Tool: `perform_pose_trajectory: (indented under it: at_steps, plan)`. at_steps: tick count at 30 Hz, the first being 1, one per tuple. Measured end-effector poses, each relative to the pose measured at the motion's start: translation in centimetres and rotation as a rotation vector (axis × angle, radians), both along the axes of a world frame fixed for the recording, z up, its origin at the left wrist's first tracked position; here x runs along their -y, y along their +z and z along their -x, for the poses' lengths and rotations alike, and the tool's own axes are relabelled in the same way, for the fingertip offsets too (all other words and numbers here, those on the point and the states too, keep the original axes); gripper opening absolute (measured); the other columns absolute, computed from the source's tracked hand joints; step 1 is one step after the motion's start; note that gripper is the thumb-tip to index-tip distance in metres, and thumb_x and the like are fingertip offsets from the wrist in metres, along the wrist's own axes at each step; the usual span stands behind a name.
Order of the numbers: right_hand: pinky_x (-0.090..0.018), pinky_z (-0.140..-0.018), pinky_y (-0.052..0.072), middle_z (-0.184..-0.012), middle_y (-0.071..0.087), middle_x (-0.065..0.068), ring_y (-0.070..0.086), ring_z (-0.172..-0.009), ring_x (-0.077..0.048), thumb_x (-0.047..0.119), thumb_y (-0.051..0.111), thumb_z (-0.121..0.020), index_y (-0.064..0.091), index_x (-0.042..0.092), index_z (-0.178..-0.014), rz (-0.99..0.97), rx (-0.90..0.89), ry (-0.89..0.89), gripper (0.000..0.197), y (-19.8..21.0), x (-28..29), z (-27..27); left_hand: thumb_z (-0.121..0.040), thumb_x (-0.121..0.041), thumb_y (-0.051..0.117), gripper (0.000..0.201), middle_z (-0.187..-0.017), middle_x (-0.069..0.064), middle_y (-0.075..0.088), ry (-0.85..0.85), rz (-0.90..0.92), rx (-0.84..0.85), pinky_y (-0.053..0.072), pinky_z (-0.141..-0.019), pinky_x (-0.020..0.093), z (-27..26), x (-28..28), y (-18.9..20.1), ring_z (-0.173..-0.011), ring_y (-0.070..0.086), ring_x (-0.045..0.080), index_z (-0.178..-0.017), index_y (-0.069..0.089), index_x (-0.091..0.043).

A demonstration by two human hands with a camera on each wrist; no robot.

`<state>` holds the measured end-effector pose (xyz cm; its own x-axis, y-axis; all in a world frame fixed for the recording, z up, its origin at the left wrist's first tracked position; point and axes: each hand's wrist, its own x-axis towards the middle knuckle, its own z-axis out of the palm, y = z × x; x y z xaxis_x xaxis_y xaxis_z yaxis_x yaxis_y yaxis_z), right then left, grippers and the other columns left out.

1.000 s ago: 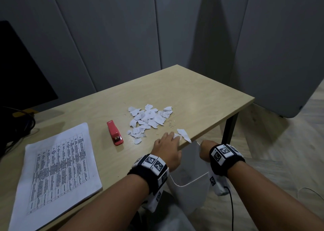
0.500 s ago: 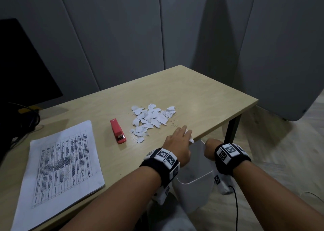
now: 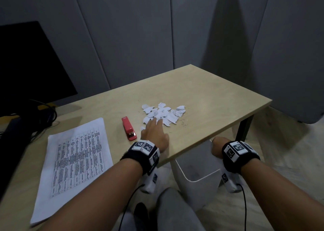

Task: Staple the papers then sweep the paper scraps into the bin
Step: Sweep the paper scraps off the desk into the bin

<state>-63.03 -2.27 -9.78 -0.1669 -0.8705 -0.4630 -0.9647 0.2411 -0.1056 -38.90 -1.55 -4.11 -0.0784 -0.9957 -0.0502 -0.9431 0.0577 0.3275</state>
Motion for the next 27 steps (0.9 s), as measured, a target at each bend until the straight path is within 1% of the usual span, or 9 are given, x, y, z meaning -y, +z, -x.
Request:
perform_pose_trajectory:
  at_steps: [4,9,13,16,19,21,23,24,27]
  plan:
    - [-0.035,-0.089,0.052,-0.118,0.065,-0.016,0.063,-0.110,-0.032,0.020,0.049,-0.091,0.064,0.004,-0.110,0.023,0.009,0.002,0.030,0.1,-0.2,-0.5,-0.088,-0.035,0.045,0.058,-0.144,0.009,0.042,0.028,-0.186,0.134,0.037,-0.108,0.054,-1.9,0.9,-1.3,-0.134,0.037,0.031,-0.142,0.039,-0.014]
    - [-0.035,-0.093,0.049,-0.126,0.062,-0.019,0.059,-0.117,-0.032,0.020,0.042,-0.096,0.060,-0.002,-0.118,0.054,-0.010,0.001,0.036,0.5,-0.7,-1.3,-0.088,-0.033,0.043,0.043,-0.127,0.006,0.049,-0.080,-0.127,0.128,0.041,-0.100,0.047,0.0,-2.2,-1.2,-0.125,0.043,0.028,-0.125,0.053,-0.013]
    - [-0.036,-0.088,0.052,-0.119,0.065,-0.018,0.063,-0.109,-0.033,0.021,0.043,-0.095,0.063,0.001,-0.112,0.041,0.005,0.000,0.033,0.4,-0.6,-1.2,-0.091,-0.030,0.044,0.028,-0.120,0.004,0.051,-0.195,-0.060,0.078,0.043,-0.098,0.043,1.8,-5.5,-1.1,-0.118,0.047,0.026,-0.112,0.057,-0.016]
    - [-0.036,-0.088,0.052,-0.117,0.066,-0.016,0.064,-0.108,-0.032,0.022,0.044,-0.094,0.064,0.003,-0.110,0.035,0.006,-0.023,0.032,0.6,-0.7,-1.4,-0.091,-0.028,0.047,0.031,-0.123,0.003,0.053,-0.306,0.016,0.062,0.043,-0.100,0.042,3.1,-7.4,-1.4,-0.118,0.048,0.026,-0.116,0.059,-0.015]
    - [-0.037,-0.087,0.052,-0.111,0.066,-0.014,0.064,-0.106,-0.032,0.023,0.045,-0.094,0.064,0.007,-0.102,0.018,0.006,-0.032,0.027,0.3,-0.6,-1.3,-0.091,-0.025,0.052,0.033,-0.132,-0.001,0.054,-0.442,0.069,-0.074,0.045,-0.102,0.038,4.0,-8.3,-1.7,-0.122,0.050,0.023,-0.122,0.062,-0.017]
    - [-0.039,-0.087,0.055,-0.107,0.068,-0.012,0.065,-0.100,-0.033,0.026,0.056,-0.084,0.065,0.013,-0.095,-0.025,-0.034,-0.017,0.019,-1.2,0.7,-0.4,-0.093,-0.025,0.054,0.037,-0.137,-0.003,0.054,-0.482,0.059,-0.140,0.045,-0.104,0.035,4.2,-8.2,-1.6,-0.123,0.052,0.018,-0.129,0.060,-0.019]
    - [-0.042,-0.086,0.057,-0.105,0.069,-0.011,0.066,-0.095,-0.033,0.030,0.061,-0.072,0.061,0.019,-0.086,-0.026,-0.069,-0.027,0.017,-3.8,2.8,1.0,-0.093,-0.026,0.053,0.038,-0.137,-0.003,0.054,-0.442,0.104,-0.160,0.044,-0.106,0.037,4.3,-7.0,-1.1,-0.123,0.052,0.017,-0.131,0.058,-0.020]
    - [-0.041,-0.085,0.057,-0.101,0.069,-0.011,0.066,-0.094,-0.033,0.029,0.058,-0.075,0.057,0.017,-0.078,-0.042,-0.060,-0.026,0.013,-3.7,2.8,1.2,-0.094,-0.027,0.052,0.040,-0.141,-0.003,0.051,-0.388,0.115,-0.160,0.041,-0.109,0.039,4.3,-6.1,-0.7,-0.127,0.049,0.018,-0.133,0.055,-0.021]
    - [-0.039,-0.085,0.057,-0.092,0.069,-0.009,0.067,-0.091,-0.031,0.026,0.051,-0.077,0.051,0.013,-0.068,-0.063,0.019,-0.040,0.016,-1.3,1.3,0.1,-0.094,-0.033,0.051,0.060,-0.162,0.002,0.023,-0.207,0.016,-0.030,0.024,-0.119,0.045,3.9,-2.4,0.0,-0.149,0.022,0.022,-0.150,0.032,-0.024]
